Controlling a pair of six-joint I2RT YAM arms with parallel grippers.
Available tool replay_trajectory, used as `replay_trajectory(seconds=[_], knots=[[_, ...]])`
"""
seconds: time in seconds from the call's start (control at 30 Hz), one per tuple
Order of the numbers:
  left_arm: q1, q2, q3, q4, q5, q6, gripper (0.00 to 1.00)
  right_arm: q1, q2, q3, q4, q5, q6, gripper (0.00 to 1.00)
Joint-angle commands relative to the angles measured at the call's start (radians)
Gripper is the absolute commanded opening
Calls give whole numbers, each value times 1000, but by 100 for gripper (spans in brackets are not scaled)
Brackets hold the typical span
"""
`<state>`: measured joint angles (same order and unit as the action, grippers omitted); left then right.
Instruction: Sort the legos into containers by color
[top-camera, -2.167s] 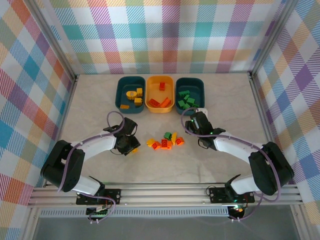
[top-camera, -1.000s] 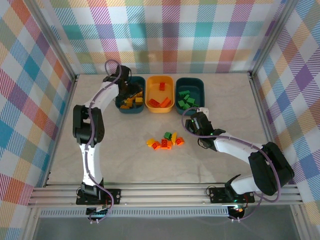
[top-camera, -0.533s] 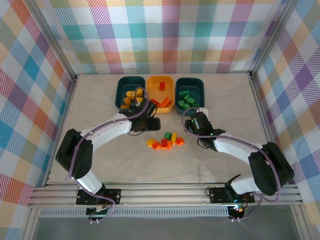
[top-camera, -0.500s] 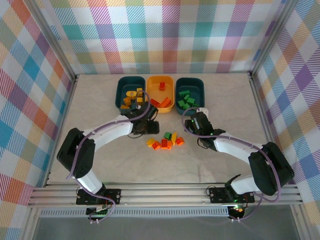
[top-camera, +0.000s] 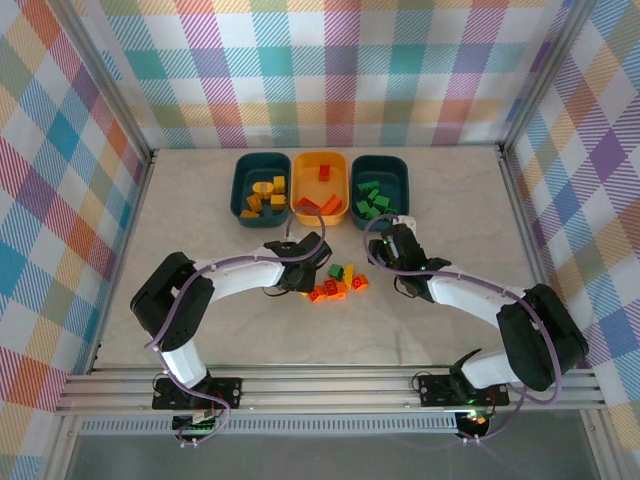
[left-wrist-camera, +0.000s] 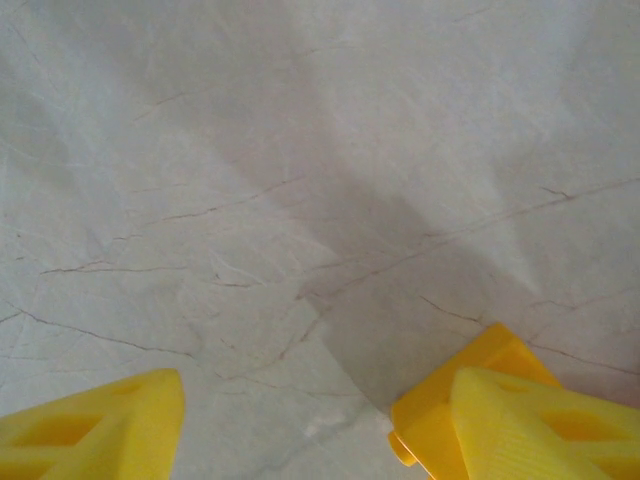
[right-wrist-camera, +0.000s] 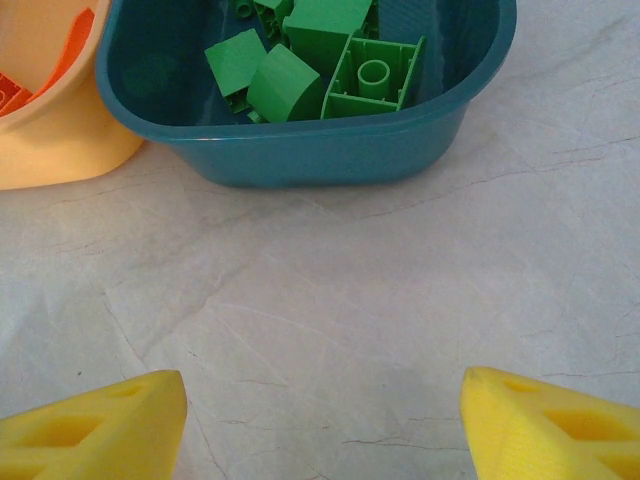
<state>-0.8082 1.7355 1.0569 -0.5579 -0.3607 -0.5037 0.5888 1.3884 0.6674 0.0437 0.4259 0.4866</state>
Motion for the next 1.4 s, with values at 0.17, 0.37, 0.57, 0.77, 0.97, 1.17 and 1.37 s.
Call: replay_trajectory(seconds=[0.17, 0.37, 0.57, 0.77, 0.97, 1.17, 1.37], knots=[[-82, -66, -60, -66, -49, -41, 71, -1, 26, 23, 2, -22, 15, 72], [-125, -81, -53, -78, -42, -54, 73, -1, 42, 29, 2, -27, 17, 72], [-160, -46, -41, -65, -35, -63, 73, -1, 52, 34, 1, -24, 11, 72], [-160, -21, -52, -32, -15, -57, 73, -1, 55, 36, 1, -24, 10, 72], [-158, -17, -87, 79, 45, 10, 74, -1, 54, 37, -3, -26, 10, 73], [-155, -12, -84, 96, 69, 49, 72, -1, 50, 35, -4, -26, 10, 72], [-135, 5, -108, 113, 97, 54, 66, -1, 50, 35, -4, -27, 10, 73]])
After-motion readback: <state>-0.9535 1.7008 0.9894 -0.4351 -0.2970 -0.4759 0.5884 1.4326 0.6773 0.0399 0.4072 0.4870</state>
